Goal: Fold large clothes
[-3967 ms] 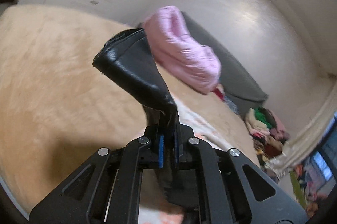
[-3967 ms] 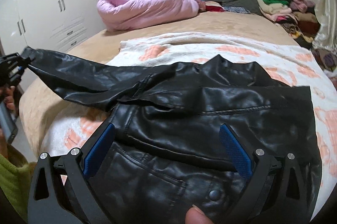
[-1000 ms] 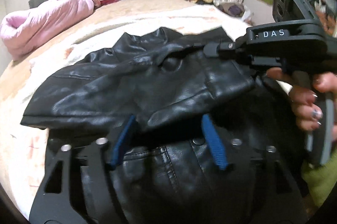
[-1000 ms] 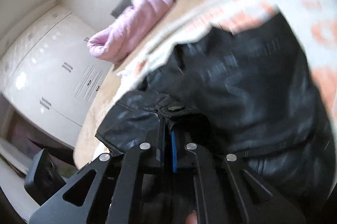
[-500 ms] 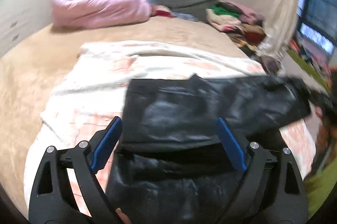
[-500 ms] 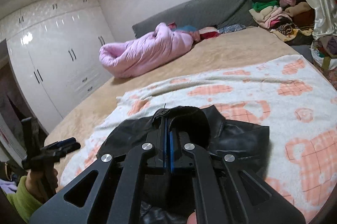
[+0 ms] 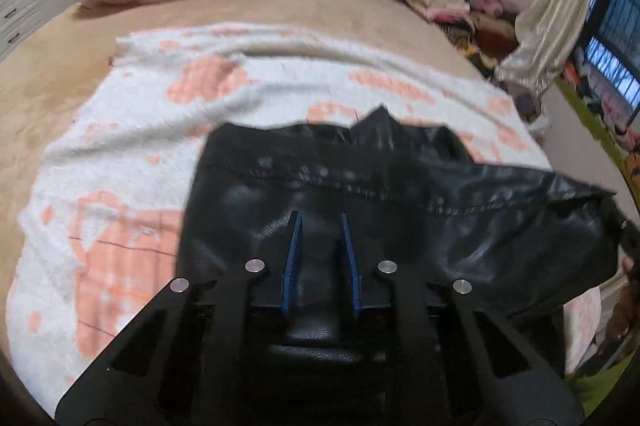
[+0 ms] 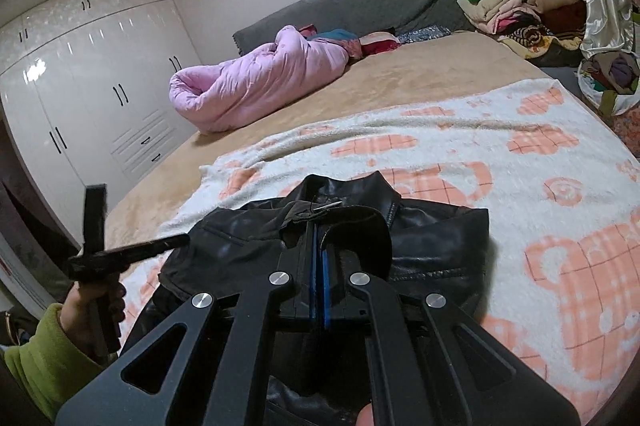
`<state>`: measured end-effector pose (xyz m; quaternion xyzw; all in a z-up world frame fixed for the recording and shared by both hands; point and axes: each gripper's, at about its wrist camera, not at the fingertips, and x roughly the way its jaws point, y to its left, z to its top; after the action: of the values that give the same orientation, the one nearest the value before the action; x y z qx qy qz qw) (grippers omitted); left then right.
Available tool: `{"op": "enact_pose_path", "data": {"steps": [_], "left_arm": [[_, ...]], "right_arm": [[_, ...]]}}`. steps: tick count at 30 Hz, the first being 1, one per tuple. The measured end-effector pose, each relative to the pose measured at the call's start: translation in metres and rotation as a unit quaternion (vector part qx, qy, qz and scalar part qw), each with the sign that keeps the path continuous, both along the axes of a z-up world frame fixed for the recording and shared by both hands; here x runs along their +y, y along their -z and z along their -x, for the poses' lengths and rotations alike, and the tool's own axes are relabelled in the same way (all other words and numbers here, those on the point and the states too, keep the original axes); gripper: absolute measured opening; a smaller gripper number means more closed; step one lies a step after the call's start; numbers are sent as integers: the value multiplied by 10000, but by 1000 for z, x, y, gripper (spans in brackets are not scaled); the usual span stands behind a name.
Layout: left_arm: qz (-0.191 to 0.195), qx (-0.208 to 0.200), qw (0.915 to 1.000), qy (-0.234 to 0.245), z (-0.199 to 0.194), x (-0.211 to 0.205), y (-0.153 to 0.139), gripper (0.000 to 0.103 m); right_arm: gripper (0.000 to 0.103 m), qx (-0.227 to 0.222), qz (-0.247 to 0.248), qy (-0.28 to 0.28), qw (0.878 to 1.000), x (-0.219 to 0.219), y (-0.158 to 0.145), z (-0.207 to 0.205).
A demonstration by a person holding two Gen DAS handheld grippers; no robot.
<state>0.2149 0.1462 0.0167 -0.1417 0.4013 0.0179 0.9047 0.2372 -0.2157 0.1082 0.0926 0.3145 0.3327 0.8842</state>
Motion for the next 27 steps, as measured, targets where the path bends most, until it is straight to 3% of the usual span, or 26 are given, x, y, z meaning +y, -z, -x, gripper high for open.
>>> {"op": "enact_pose_path", "data": {"steps": [9,19,22,24,27], "left_arm": [[131,534,9980,318,-9,-27,51,12],[-4,531,9980,340,-6,-29,55,12],[-42,536,9980,345,-7,-30,54,12],[-59,552,9979,341,-8,-30,54,12],[-97,565,9978,340,-9,-30,54,12]], "right_arm": [[1,98,236,135,9996,-1,7,-5],[3,369,339,234,9985,-3,21,-10],[19,393,442,303,9978,-3,21,-10],[54,409,423,431,9973,-6,20,-11],[55,294,471,646,9964,-11,16,-11]]}}
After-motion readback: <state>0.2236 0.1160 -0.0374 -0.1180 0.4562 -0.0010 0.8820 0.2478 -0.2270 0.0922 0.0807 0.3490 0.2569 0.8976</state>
